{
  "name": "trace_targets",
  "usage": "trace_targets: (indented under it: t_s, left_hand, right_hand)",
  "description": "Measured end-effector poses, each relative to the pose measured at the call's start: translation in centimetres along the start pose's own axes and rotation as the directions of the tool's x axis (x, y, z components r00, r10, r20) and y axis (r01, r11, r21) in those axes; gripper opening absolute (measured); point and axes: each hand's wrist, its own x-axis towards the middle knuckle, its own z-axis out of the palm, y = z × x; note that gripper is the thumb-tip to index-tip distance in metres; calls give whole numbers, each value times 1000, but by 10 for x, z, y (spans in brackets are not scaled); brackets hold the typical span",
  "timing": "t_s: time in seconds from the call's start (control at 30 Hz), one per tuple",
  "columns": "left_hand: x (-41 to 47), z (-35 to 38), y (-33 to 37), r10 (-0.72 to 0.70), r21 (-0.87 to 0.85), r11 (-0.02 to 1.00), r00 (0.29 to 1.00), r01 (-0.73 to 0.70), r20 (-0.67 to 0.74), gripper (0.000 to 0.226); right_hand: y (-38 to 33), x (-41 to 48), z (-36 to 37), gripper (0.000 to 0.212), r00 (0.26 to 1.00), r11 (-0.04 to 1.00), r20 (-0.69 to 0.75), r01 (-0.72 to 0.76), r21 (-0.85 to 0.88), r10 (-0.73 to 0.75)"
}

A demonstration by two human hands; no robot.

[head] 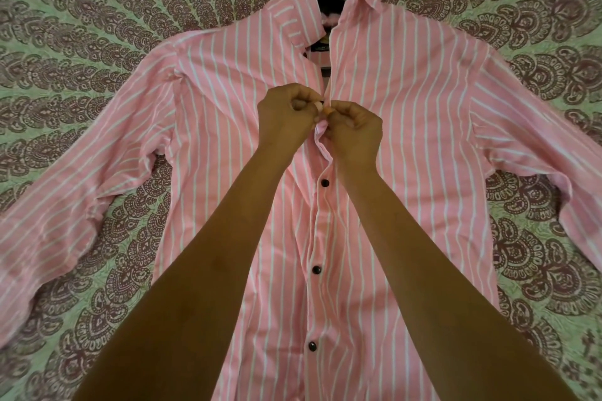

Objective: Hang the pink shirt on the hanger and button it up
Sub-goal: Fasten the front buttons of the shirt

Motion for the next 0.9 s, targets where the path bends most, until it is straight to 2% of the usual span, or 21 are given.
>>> trace_targets:
  t_s: [0.07,0.2,0.4,0.5,0.6,0.7,0.77,0.9]
  left_hand:
    - [0,1,0,1,-1,1000,1000,-1,-15,24]
    - [-2,2,2,21,7,1000,1000,-21,-22,16]
    - [-2,2,3,1,-20,1000,1000,-1,-6,26]
    - [-1,4,2,-13,7,1000,1000,13,-27,22]
    - [0,8,2,17,92,996,998,-11,-67,11]
    - [0,10,2,43,140,990,995,-30,-92,11]
    - [0,10,1,48,140,990,994,-34,-97,10]
    - [1,8,1,55,143,989,995,-43,-81,10]
  right_hand:
    - [-1,0,-2,11,998,995,47,-48,88,44]
    - [-3,-1,-7,13,983,965,145,-141,219,110]
    - [-4,1,-6,15,988,982,119,-117,151,100]
    - [-3,2,-4,14,992,987,86,-104,125,94]
    - [-2,-2,-5,13,992,978,86,-108,177,94]
    - [-3,-4,-8,25,994,974,81,-93,205,78]
    - [-5,-6,-9,25,993,971,97,-90,220,70]
    - [-8,-3,-15,22,978,935,147,-186,301,147]
